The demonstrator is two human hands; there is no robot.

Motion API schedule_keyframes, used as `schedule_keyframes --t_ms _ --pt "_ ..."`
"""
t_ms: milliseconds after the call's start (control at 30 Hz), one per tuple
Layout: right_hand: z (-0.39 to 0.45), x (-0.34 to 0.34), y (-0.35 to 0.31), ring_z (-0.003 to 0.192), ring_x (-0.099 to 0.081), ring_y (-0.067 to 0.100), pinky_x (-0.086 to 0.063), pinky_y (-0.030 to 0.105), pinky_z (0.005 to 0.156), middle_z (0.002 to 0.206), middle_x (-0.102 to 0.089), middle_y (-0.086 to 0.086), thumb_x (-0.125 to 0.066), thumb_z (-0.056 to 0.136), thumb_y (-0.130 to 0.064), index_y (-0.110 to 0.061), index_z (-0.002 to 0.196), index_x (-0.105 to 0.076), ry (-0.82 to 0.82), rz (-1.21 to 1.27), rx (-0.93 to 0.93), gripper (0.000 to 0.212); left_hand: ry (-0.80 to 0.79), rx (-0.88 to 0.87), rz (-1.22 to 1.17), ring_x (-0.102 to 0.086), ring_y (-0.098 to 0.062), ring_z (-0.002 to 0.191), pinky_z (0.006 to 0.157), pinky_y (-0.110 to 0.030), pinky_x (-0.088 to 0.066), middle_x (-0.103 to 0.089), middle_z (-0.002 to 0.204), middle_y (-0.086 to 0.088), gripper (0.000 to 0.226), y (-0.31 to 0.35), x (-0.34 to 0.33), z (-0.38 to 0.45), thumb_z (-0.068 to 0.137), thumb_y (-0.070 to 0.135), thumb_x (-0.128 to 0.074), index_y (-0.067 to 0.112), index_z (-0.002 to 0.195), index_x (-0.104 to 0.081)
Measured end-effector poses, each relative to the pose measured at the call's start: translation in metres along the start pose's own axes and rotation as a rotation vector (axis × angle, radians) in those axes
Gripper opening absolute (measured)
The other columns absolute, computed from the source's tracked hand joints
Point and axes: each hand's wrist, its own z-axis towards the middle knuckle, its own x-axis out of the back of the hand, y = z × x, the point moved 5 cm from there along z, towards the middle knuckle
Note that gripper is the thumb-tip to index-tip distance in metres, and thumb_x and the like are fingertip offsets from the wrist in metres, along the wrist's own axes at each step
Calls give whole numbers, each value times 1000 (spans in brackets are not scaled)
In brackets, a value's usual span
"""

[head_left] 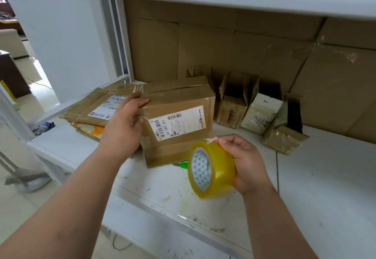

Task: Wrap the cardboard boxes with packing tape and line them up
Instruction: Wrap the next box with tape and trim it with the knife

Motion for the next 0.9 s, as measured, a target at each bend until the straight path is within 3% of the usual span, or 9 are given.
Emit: schedule_keyframes --t_ms 100,200,300,433,533,600,667,767,900 --pt "1 12 -12 95 -69 29 -61 42 79 103 -74 13 -65 76 -12 -5 81 -69 -21 108 29 9 25 22 -50 -50 -7 116 106 -37 -45 -45 129 27 51 -2 15 4 97 -1 -47 36 131 -57" --pt "-1 24 -17 103 -69 29 -61 43 80 115 -72 10 -75 65 -18 -12 66 -72 -31 146 16 7 50 20 -103 -53 -13 118 104 -34 -45 -50 125 23 50 1 25 6 97 -1 -48 40 123 -57" --pt "-8 30 -23 102 -71 21 -61 36 75 113 -73 9 -90 49 -29 -13 68 -74 -72 137 33 29 -41 -32 -89 -52 -13 119 102 -32 -43 -52 126 26 52 14 28 8 97 -2 -49 45 116 -57" --pt "-20 21 -22 103 -70 15 -60 35 77 113 -72 17 -68 72 -10 -3 74 -70 -171 66 -15 8 -204 -40 -75 -53 -14 122 105 -41 -46 -53 129 23 68 17 15 13 94 -8 -46 58 103 -60" --pt "-29 12 -18 122 -61 12 -57 37 89 120 -69 17 -64 75 -7 -3 74 -73 -230 38 -31 10 -129 15 -46 -40 -23 137 116 -42 -33 -38 150 4 71 15 2 11 91 -11 -45 55 110 -64" --pt "-33 10 -17 126 -57 13 -56 36 91 117 -70 18 -63 76 -5 -2 73 -71 -248 65 -41 8 -77 57 129 -25 -31 141 118 -39 -21 -28 154 -5 55 20 -3 6 94 1 -47 42 128 -60" --pt "-36 9 -16 128 -56 18 -56 36 91 120 -70 14 -65 77 -5 -4 71 -71 -266 60 -49 9 -92 97 242 -21 -34 139 116 -46 -19 -25 153 -8 47 29 -7 2 95 31 -41 38 141 -50" --pt "-39 0 -10 125 -59 16 -55 38 92 127 -68 9 -74 78 -8 -11 68 -74 -315 10 -68 11 -208 131 209 -21 -37 145 117 -54 -24 -12 160 -3 79 49 -20 -4 83 83 -27 37 147 -39" --pt "-43 -7 -7 124 -60 14 -53 40 94 131 -65 8 -68 77 -12 -8 73 -72 -356 -15 -52 7 -282 82 320 2 -34 151 119 -57 -18 -1 163 3 104 64 -49 -15 62 95 -43 38 149 -28"
